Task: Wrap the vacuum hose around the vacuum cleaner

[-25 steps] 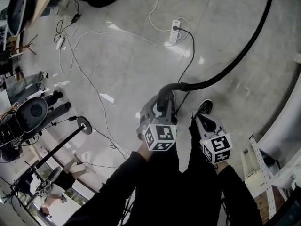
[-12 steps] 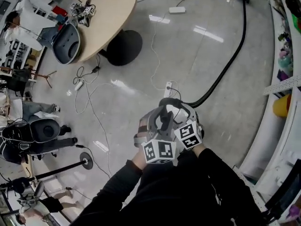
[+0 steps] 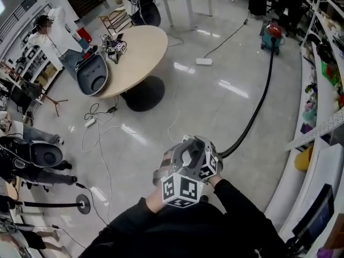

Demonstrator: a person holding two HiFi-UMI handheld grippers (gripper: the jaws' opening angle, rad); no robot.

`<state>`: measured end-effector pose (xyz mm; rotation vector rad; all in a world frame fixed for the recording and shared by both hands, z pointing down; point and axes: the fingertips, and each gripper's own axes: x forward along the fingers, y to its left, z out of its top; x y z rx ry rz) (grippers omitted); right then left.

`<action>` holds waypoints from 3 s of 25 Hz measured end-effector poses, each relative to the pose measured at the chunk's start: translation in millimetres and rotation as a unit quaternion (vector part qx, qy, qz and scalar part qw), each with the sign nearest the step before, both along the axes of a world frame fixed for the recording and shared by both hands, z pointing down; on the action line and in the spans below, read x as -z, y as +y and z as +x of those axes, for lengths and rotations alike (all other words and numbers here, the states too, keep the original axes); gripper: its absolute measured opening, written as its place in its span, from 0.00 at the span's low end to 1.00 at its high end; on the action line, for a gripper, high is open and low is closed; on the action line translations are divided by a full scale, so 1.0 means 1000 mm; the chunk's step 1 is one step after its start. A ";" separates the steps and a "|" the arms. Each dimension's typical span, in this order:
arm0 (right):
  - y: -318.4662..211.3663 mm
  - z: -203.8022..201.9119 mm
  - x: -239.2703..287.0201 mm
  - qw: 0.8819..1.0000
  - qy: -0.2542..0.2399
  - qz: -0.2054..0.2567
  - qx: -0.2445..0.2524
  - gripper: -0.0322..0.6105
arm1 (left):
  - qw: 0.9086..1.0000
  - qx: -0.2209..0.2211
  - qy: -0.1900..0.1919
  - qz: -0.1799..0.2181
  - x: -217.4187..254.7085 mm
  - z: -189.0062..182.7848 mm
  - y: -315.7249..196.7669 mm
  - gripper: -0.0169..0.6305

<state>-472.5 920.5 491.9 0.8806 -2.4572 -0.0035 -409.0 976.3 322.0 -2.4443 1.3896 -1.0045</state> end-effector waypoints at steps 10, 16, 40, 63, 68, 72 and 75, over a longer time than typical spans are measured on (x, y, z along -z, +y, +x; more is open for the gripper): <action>-0.016 0.043 0.015 0.981 -0.151 -0.114 -0.031 0.31 | 0.928 -0.262 0.230 -0.134 0.034 0.012 -0.023 0.56; -0.061 0.090 0.080 0.929 -0.331 -0.136 -0.092 0.35 | 0.889 -0.320 0.278 -0.174 -0.014 -0.033 -0.118 0.56; -0.195 0.284 0.208 0.748 -0.646 -0.145 -0.039 0.46 | 0.801 -0.430 0.188 -0.371 -0.170 0.198 -0.152 0.33; -0.206 0.318 -0.018 0.989 -0.024 -0.125 0.076 0.31 | 0.690 -0.351 0.374 -0.510 -0.055 0.321 -0.307 0.27; -0.263 0.327 -0.001 0.973 -0.125 -0.190 0.047 0.31 | 0.696 -0.315 0.420 -0.490 -0.059 0.327 -0.389 0.41; -0.325 0.347 0.011 0.958 -0.184 -0.220 -0.011 0.31 | 0.711 -0.309 0.405 -0.485 -0.084 0.320 -0.448 0.62; -0.365 0.367 0.009 0.944 -0.206 -0.251 -0.060 0.31 | 0.696 -0.312 0.402 -0.507 -0.109 0.301 -0.479 0.62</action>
